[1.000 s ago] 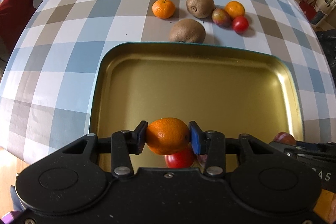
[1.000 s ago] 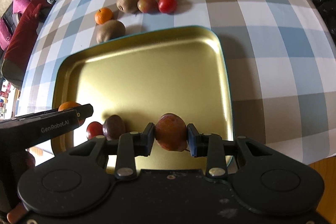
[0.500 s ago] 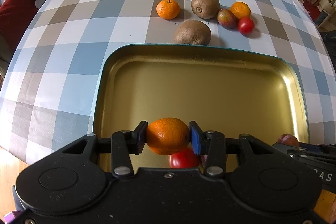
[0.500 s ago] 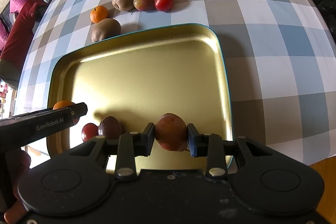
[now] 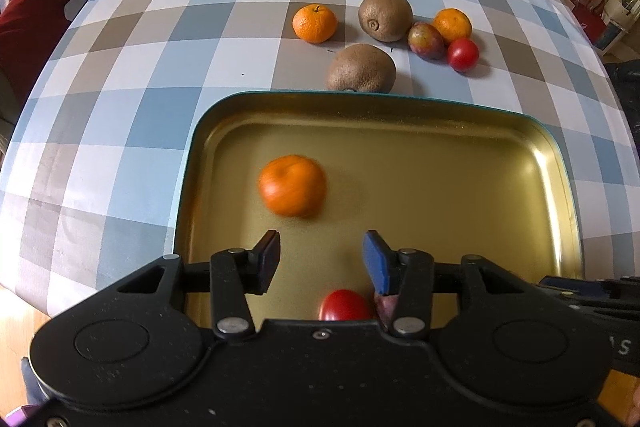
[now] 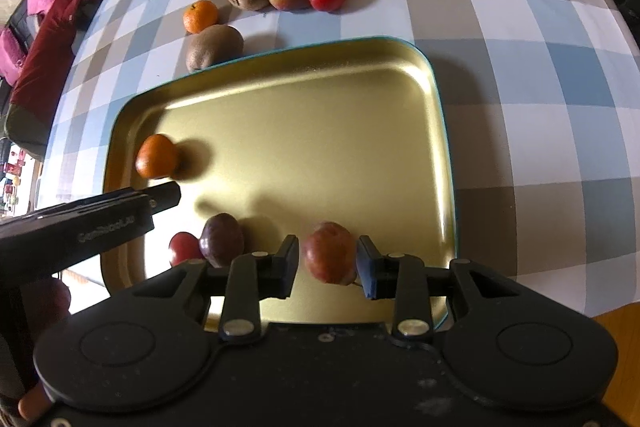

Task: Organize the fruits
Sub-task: 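Carry the mandarin and red plum over the gold tray and open both tools, then lift both open tools out of the tray back toward the fruit row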

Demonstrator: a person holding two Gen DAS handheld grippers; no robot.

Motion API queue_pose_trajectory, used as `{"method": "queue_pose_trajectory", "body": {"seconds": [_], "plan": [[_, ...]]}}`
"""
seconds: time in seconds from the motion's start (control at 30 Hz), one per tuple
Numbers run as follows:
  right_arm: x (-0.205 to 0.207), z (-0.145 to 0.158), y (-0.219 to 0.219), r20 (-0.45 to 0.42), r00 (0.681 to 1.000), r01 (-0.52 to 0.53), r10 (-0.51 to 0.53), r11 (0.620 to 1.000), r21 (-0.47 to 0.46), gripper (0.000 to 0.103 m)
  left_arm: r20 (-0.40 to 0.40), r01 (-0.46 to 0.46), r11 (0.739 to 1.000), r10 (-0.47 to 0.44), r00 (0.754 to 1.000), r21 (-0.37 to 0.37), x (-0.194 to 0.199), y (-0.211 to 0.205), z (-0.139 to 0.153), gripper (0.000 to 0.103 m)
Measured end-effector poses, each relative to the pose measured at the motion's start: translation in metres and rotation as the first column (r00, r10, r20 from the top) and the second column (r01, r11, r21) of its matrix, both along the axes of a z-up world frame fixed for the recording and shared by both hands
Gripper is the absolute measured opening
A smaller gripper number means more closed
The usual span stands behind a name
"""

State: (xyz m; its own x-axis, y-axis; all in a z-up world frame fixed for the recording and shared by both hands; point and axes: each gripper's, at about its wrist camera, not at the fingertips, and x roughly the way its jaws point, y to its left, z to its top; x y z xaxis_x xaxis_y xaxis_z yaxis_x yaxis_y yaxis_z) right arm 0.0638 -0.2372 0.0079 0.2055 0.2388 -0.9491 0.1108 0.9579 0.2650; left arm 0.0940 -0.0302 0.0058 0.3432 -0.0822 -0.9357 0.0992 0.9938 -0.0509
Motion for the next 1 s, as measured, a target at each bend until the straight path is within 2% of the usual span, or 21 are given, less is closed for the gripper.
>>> {"method": "queue_pose_trajectory", "body": {"seconds": [0.2, 0.57, 0.67, 1.0], "plan": [[-0.002, 0.011, 0.004, 0.044, 0.999, -0.018, 0.019, 1.000, -0.011, 0.035, -0.001, -0.004, 1.000, 0.004, 1.000, -0.001, 0.000, 0.001, 0.000, 0.055], [-0.002, 0.010, -0.001, 0.030, 1.000, 0.004, -0.004, 1.000, -0.017, 0.035, -0.009, -0.013, 1.000, 0.013, 1.000, 0.004, -0.002, 0.003, 0.000, 0.055], [-0.003, 0.010, -0.005, 0.028, 0.999, 0.018, -0.018, 1.000, -0.012, 0.035, -0.009, -0.015, 1.000, 0.015, 1.000, 0.014, -0.004, 0.004, -0.001, 0.061], [0.002, -0.002, -0.008, -0.023, 0.999, 0.027, -0.027, 1.000, -0.008, 0.035, -0.029, -0.025, 0.999, 0.026, 0.999, 0.028, -0.004, 0.003, -0.007, 0.061]]}}
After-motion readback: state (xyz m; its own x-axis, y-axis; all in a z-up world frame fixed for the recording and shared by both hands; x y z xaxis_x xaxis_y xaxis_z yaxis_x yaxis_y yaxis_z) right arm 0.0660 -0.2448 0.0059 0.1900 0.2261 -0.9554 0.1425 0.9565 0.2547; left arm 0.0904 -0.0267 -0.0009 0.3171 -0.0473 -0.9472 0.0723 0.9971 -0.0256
